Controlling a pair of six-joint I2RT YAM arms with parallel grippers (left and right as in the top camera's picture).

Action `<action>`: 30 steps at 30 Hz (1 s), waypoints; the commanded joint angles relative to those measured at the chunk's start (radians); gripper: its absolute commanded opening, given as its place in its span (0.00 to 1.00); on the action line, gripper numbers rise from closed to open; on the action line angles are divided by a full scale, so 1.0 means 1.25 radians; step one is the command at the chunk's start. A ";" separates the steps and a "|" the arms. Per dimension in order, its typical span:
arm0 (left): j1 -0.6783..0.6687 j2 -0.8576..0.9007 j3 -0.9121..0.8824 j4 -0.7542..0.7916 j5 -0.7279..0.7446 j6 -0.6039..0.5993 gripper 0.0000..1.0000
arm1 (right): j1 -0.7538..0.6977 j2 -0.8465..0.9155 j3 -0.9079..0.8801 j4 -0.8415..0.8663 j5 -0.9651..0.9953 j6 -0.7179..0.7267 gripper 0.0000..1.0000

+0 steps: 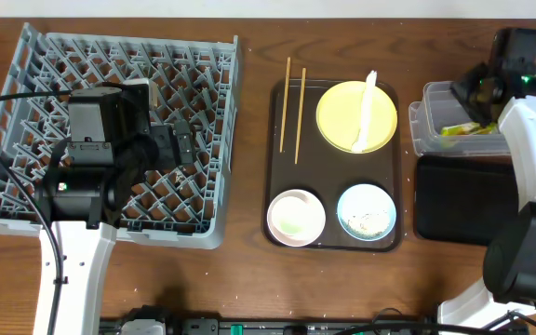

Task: Sort waste into correct bins and load items into the dishwasher
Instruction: 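Return the right gripper and grasp the white tissue on the plate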

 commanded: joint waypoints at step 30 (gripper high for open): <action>-0.001 0.003 0.013 -0.002 0.010 -0.004 0.98 | 0.341 0.285 -0.026 0.105 0.190 -0.263 0.13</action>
